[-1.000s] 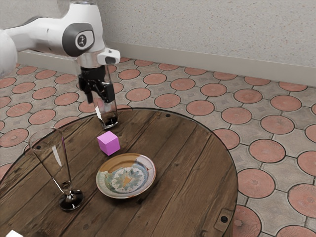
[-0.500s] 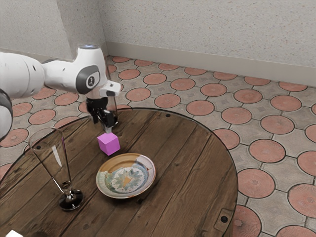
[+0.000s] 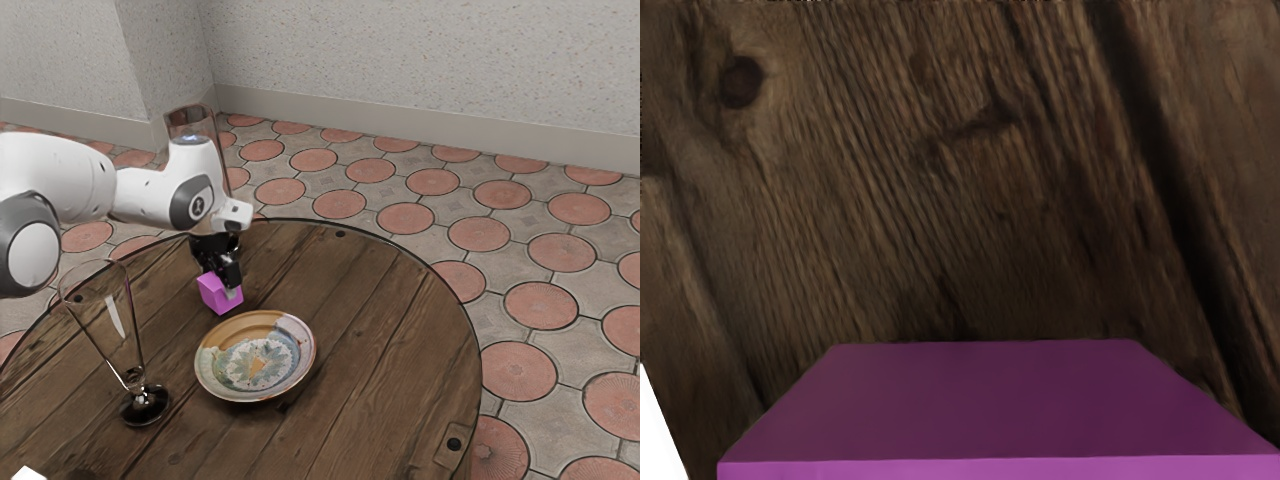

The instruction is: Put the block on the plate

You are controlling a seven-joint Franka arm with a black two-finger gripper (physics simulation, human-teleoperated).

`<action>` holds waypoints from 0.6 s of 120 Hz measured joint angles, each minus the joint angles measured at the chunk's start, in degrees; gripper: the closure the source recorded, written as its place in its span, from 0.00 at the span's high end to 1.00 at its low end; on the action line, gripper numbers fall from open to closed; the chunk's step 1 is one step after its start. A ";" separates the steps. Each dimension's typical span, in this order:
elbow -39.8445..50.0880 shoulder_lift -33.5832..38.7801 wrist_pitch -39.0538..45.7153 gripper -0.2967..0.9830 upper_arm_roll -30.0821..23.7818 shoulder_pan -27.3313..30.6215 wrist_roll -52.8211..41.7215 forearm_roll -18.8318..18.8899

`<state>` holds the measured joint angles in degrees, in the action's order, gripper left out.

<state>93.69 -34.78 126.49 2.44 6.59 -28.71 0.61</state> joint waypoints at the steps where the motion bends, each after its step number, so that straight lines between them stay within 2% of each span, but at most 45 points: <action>1: 0.00 -0.01 0.06 0.73 0.00 0.00 0.00 0.01; 9: 0.02 0.06 0.45 0.59 0.01 0.00 0.05 0.17; 16: 0.02 0.33 0.62 0.53 -0.02 -0.01 0.17 0.42; 32: 0.80 4.21 -0.73 0.54 -0.12 -0.06 0.49 0.84; 55: 11.51 17.39 -3.50 0.54 -0.55 -2.89 1.00 0.39; 72: 16.97 22.30 -5.16 0.55 -1.67 -5.49 1.54 0.16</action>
<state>110.66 -12.48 121.33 0.77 1.10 -27.17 0.77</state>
